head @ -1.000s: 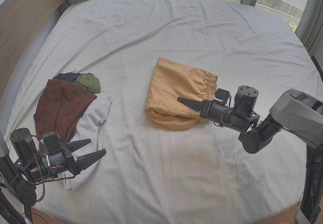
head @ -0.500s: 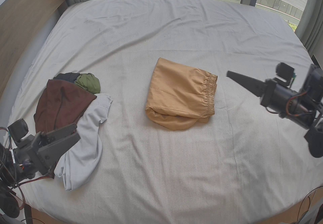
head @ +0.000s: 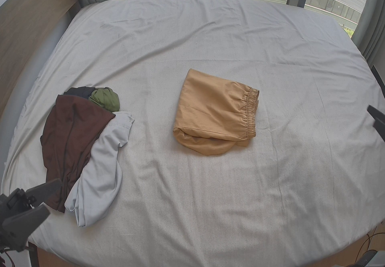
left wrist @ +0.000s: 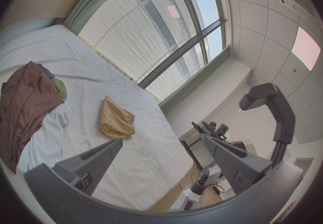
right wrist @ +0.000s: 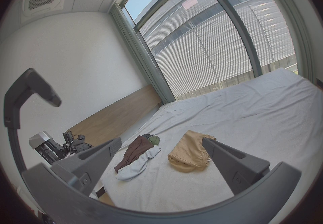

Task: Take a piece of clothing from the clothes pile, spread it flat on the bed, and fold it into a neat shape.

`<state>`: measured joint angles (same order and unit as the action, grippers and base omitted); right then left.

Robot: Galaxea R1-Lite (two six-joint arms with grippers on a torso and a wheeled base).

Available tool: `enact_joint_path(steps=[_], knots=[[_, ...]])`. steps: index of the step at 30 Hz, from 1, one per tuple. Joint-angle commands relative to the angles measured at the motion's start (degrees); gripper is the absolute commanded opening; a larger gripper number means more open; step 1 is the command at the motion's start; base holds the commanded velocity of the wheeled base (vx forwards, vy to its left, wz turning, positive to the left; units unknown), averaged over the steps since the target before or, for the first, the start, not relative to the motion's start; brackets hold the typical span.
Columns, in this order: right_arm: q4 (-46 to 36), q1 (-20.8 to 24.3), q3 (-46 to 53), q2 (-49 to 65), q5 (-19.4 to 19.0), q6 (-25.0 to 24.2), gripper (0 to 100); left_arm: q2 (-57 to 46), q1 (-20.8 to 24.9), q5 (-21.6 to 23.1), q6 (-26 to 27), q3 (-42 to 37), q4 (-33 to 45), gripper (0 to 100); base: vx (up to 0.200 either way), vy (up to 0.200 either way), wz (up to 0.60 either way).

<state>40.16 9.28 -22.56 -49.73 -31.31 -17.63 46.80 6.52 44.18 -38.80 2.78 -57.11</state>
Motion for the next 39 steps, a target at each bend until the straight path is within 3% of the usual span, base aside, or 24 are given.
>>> enact_joint_path(steps=[1,4,7,9,13,15,18,19,22,26,28,32,34,37,39], knots=[[-25.48,-8.75,17.47,49.73,-0.34,4.18,100,-41.53,-0.37,0.03,-8.66,4.43,31.45,100,0.000,0.000,0.00],[-24.42,-8.66,21.86,49.73,0.37,5.32,100,-41.44,-0.37,-3.05,-6.55,4.60,31.27,100,0.000,0.000,0.00],[-23.02,-8.66,22.56,49.73,5.47,5.76,100,-41.44,-0.37,-7.09,-1.54,5.57,31.62,100,0.000,0.000,0.00],[-22.75,-8.75,22.56,49.73,6.70,6.20,100,-41.44,-0.37,-7.97,0.57,5.92,31.80,100,0.000,0.000,0.00],[-27.68,-8.75,22.56,49.73,20.41,12.53,100,-41.44,-0.37,-22.73,13.40,6.27,32.50,100,0.000,0.000,0.00],[-31.02,-8.75,22.56,49.73,25.42,14.73,100,-41.44,-0.37,-28.45,17.80,6.01,32.86,100,0.000,0.000,0.00],[-31.81,-8.75,22.56,49.73,26.82,15.52,100,-41.44,-0.37,-30.20,19.64,5.57,33.03,100,0.000,0.000,0.00],[-34.27,-8.84,22.56,49.73,29.46,16.05,100,-41.44,-0.37,-34.16,25.71,3.81,33.82,100,0.000,0.000,0.00],[-35.94,-8.84,22.56,49.73,31.04,15.96,100,-41.35,-1.86,-36.18,30.63,1.88,34.61,100,0.000,0.000,0.00],[-35.85,-8.84,22.56,49.73,32.45,15.52,100,-42.58,-5.03,-36.18,32.47,0.30,37.69,100,0.000,0.000,0.00],[-35.85,-8.84,22.56,49.73,32.54,15.69,100,-46.62,-6.26,-36.36,35.02,-0.76,46.39,100,0.000,0.000,0.00],[-35.94,-8.84,22.56,49.73,31.83,15.78,100,-46.80,-6.52,-38.64,40.03,-2.69,53.95,100,0.000,0.000,0.00],[-35.94,-8.75,22.56,49.73,31.57,15.78,100,-46.71,-6.52,-42.25,41.44,-2.60,53.42,100,0.000,0.000,0.00],[-35.94,-8.75,22.56,49.73,30.87,15.87,100,-46.71,-6.52,-43.83,42.67,-2.25,54.65,100,0.000,0.000,0.00],[-35.85,-8.93,22.56,49.73,29.99,15.34,100,-46.62,-6.52,-50.24,41.26,-2.08,55.62,100,0.000,0.000,0.00]])
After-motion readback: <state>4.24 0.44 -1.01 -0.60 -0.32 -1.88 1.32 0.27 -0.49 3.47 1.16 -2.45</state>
